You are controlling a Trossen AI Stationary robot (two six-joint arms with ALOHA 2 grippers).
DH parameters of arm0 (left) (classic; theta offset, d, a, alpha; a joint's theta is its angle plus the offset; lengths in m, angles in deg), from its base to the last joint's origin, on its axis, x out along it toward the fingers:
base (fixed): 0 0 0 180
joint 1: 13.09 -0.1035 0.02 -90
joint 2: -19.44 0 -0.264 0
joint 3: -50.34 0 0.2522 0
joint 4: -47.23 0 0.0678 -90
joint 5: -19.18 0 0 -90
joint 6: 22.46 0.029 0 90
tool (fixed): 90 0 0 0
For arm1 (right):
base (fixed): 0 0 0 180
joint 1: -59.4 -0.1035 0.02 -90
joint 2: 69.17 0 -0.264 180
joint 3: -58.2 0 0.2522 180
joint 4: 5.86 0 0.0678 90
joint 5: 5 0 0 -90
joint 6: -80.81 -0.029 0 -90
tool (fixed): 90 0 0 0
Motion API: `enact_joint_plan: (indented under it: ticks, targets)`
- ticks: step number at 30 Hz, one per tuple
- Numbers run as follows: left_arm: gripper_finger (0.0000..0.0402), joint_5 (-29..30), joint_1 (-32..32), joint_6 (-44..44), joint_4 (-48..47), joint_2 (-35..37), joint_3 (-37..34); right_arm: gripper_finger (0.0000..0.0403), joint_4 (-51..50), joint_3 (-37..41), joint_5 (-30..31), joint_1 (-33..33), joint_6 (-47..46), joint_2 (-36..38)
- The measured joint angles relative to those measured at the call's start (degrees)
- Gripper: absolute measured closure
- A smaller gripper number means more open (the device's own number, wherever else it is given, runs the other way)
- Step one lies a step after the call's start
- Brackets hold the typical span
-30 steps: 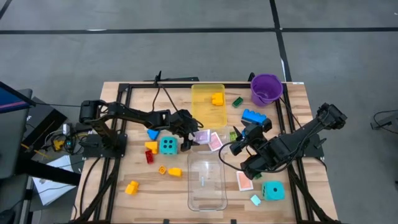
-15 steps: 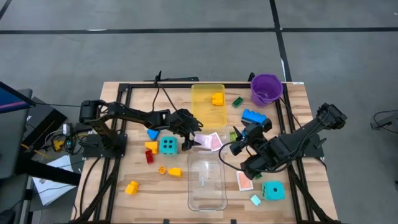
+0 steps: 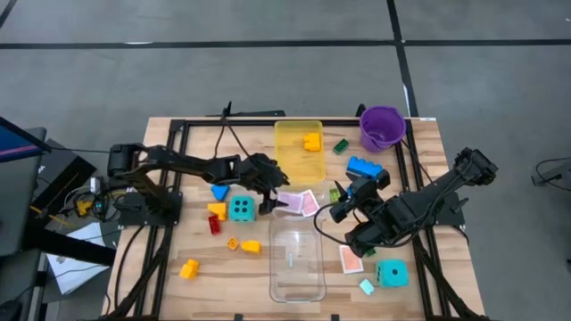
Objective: Pick & Place Toys
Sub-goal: Put the yellow game piece into the yellow bin
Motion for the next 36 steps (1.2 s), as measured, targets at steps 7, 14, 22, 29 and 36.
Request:
enact_joint_plan:
  ticks: [7, 14, 22, 29, 36]
  targets:
    - [0.0055, 0.0, 0.1, 2.1, -2.2, 12.0, 0.0, 0.023, -0.3, 0.0, 0.0, 0.0, 0.0, 0.0]
    - [0.0062, -4.6, 3.0, 4.0, -13.4, 24.3, -0.1, 0.023, -0.5, 0.0, -0.2, -0.1, 0.0, 0.0]
    - [0.0064, -4.6, 8.9, 3.8, -27.5, 34.4, -0.1, 0.023, -0.5, 0.0, -1.0, -0.1, 0.0, 0.0]
    - [0.0065, -4.5, 15.1, 3.8, -30.9, 36.9, -0.1, 0.023, -0.5, 0.0, -1.7, -0.1, 0.0, 0.0]
    - [0.0065, -4.4, 19.3, 3.8, -30.7, 36.0, -0.1, 0.023, -1.1, 0.0, -2.1, 0.0, 0.0, -1.1]
